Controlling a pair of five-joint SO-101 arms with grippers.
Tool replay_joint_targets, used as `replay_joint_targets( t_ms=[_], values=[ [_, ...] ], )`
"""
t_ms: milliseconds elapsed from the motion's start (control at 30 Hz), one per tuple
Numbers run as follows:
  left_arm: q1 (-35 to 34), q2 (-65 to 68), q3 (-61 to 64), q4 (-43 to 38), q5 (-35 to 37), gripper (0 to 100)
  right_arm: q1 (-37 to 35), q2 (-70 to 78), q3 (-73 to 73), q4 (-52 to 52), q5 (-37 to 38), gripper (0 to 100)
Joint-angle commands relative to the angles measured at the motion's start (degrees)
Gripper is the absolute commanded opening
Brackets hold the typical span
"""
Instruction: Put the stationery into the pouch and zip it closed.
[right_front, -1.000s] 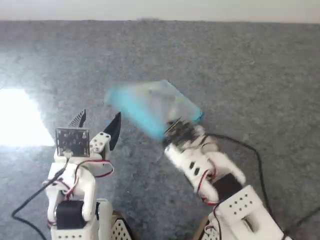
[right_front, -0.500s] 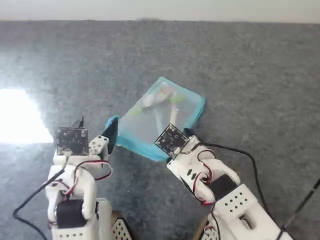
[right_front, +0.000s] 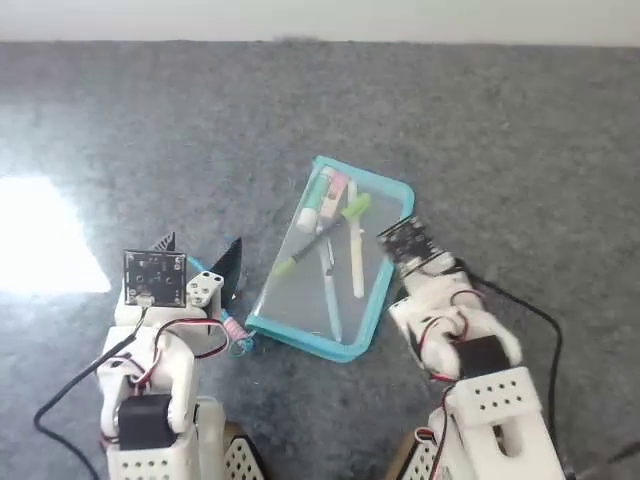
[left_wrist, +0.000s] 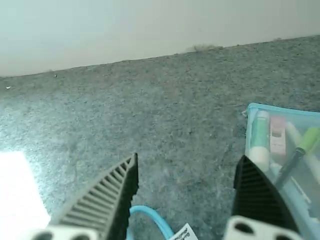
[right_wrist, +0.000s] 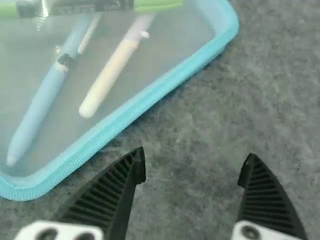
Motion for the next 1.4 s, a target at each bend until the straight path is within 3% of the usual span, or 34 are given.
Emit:
replay_joint_targets(
  t_ms=[0,300,700,1033,1167,1367],
  values=[
    [-0.18,-1.14,-0.48,-1.32,-0.44,29,2.86,-6.73,-6.68,8.22,0.09,28.4],
    [0.18,-1.14,-0.75,-0.18,-0.35,21,3.56,-35.74,6.07,11.65,0.53,0.5],
    [0.53,-1.14,1.98,-0.53,3.43,21,15.16,-36.88,15.56,12.09,0.62,3.0],
    [7.74,-0.79,14.37,-2.02,3.34,21,24.22,-36.97,21.01,12.62,0.62,3.1],
    [5.80,-0.97,14.37,1.49,3.25,21,27.91,-36.79,21.01,12.70,0.44,2.8],
    [5.54,-0.97,14.37,9.93,3.25,20,28.00,-36.88,21.01,15.25,0.44,3.1]
  ],
)
